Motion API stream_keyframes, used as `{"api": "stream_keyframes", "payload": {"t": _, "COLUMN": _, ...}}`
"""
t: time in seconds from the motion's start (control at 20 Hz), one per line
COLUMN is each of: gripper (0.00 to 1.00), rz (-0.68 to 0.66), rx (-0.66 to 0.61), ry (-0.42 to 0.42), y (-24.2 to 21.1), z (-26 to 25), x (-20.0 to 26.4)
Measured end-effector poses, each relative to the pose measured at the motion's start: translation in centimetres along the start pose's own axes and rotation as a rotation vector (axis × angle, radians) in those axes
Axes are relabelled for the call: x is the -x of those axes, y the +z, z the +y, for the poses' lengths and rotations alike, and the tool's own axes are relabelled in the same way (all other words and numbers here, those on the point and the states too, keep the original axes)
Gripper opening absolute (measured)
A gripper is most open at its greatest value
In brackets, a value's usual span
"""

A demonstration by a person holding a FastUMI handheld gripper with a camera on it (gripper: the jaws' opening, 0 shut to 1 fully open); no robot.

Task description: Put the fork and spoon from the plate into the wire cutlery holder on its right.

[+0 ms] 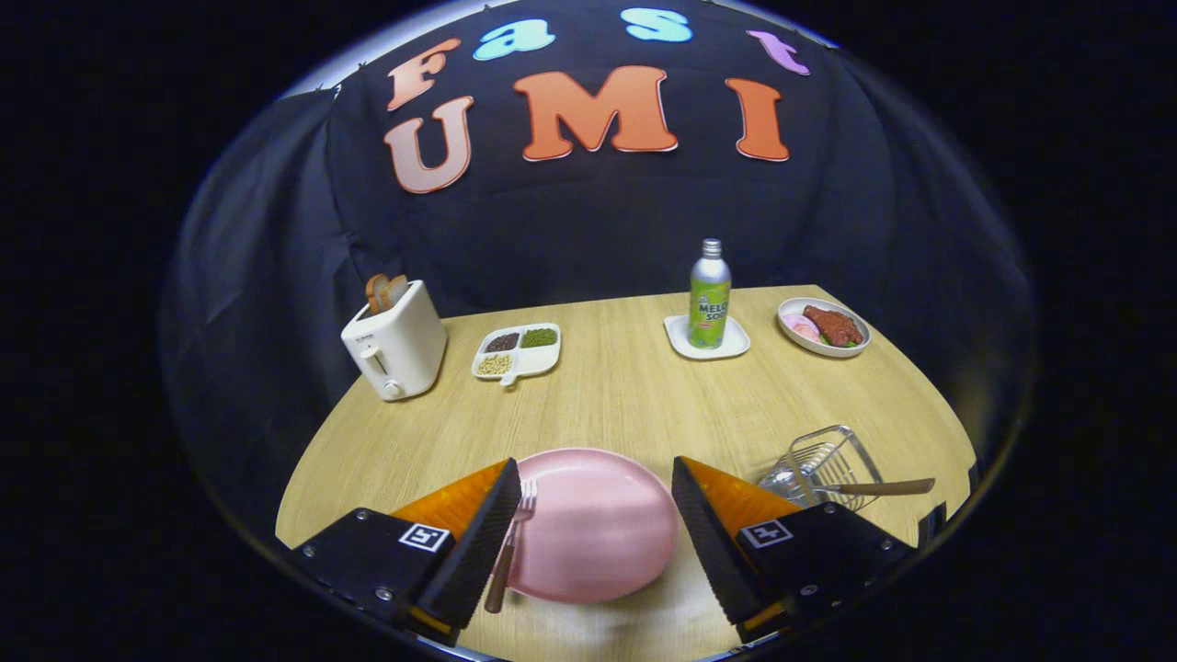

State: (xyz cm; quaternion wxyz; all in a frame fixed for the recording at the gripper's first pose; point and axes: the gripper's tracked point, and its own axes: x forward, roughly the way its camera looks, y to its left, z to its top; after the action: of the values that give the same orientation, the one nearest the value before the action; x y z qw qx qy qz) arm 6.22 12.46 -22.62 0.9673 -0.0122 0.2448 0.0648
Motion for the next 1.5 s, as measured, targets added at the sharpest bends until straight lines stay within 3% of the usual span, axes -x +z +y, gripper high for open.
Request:
{"api": "stream_keyframes", "payload": {"t": 0.2, "gripper": 0.99, "rz": -0.002, "rx": 0.048, "ry": 0.006, "y": -2.4, "z": 3.1, "x": -1.1}}
{"api": "stream_keyframes", "payload": {"t": 0.5, "gripper": 0.98, "rz": 0.097, "rx": 0.079, "ry": -0.003, "y": -7.5, "z": 4.9, "x": -2.8}}
{"api": "stream_keyframes", "payload": {"t": 0.7, "gripper": 0.80, "rz": 0.133, "rx": 0.078, "ry": 0.014, "y": -9.2, "z": 5.7, "x": -3.6}}
{"api": "stream_keyframes", "payload": {"t": 0.95, "gripper": 0.45, "rz": 0.187, "rx": 0.082, "ry": -0.010, "y": -10.8, "z": 5.7, "x": -4.4}}
{"api": "stream_keyframes", "payload": {"t": 1.05, "gripper": 0.36, "rz": 0.205, "rx": 0.072, "ry": -0.014, "y": -11.2, "z": 5.7, "x": -4.5}}
{"api": "stream_keyframes", "payload": {"t": 1.2, "gripper": 0.30, "rz": 0.243, "rx": 0.057, "ry": -0.016, "y": -12.2, "z": 5.7, "x": -4.9}}
{"api": "stream_keyframes", "payload": {"t": 1.35, "gripper": 0.09, "rz": 0.257, "rx": 0.037, "ry": -0.029, "y": -12.4, "z": 5.2, "x": -5.2}}
{"api": "stream_keyframes", "payload": {"t": 1.5, "gripper": 0.04, "rz": 0.251, "rx": 0.008, "ry": -0.018, "y": -11.4, "z": 4.9, "x": -4.6}}
